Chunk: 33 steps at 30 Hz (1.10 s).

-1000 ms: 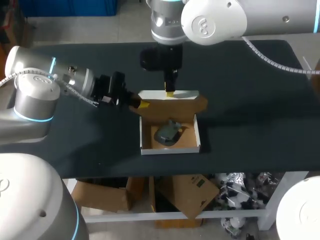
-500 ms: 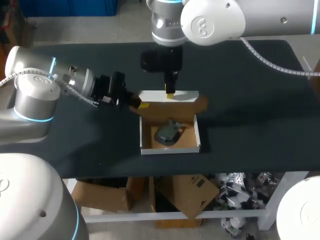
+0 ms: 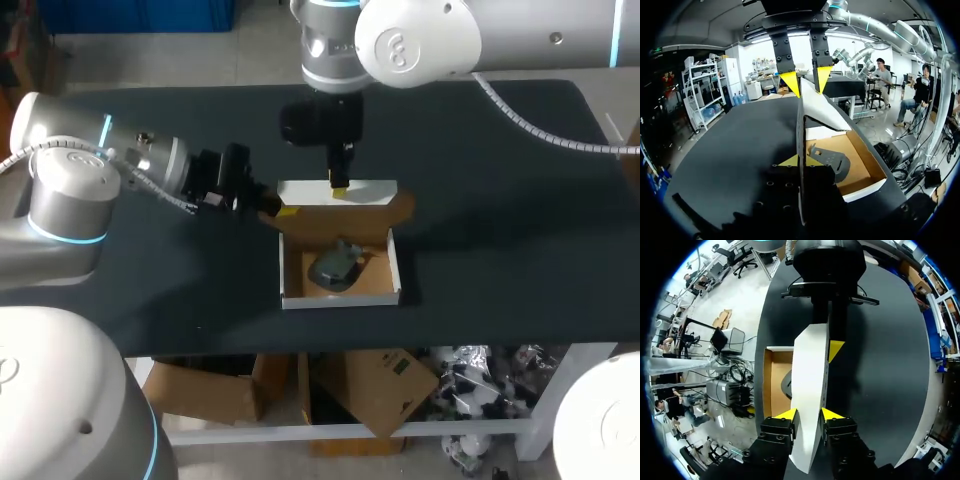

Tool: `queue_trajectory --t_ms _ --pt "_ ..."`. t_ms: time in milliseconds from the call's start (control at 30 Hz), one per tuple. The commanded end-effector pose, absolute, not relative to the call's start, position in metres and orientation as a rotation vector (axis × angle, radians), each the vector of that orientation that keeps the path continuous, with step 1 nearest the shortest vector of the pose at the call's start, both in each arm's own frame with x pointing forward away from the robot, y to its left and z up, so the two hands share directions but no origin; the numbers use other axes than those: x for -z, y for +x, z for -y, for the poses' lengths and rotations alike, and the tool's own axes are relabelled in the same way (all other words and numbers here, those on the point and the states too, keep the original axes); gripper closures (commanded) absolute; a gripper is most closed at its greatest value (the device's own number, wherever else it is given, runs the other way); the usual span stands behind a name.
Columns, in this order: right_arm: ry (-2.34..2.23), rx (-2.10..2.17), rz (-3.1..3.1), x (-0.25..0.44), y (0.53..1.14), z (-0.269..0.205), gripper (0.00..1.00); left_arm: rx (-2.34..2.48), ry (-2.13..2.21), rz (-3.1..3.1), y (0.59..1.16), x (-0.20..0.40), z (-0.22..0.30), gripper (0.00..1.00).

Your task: Assemble the packaging by folding the flat box into shape, placing the metal phone stand inside, and closing the box properly

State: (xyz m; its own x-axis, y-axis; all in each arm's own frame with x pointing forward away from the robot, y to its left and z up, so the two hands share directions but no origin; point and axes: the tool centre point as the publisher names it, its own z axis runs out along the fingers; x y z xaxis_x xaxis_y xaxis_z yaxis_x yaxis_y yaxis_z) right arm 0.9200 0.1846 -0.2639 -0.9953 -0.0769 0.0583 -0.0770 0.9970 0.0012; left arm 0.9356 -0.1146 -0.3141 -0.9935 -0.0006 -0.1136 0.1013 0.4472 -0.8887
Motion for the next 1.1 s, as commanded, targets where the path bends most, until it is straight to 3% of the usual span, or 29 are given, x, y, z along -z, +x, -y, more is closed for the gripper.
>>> queue_trajectory --t_ms 33,233,433,1100 --pt "0.125 -0.012 3.066 0.266 0.924 -0.188 0.71 1.602 0.091 -2.586 0.935 0.316 0.114 1.00" --pt "0.134 -0.018 3.054 0.270 0.927 -0.190 0.78 1.602 0.091 -2.586 0.935 0.316 0.114 1.00" --pt "0.137 -0.023 3.041 0.274 0.928 -0.191 1.00 1.602 0.091 -2.586 0.935 0.316 0.114 1.00" --pt "0.128 -0.009 3.055 0.278 0.924 -0.188 1.00 1.602 0.091 -2.586 0.935 0.316 0.114 1.00"
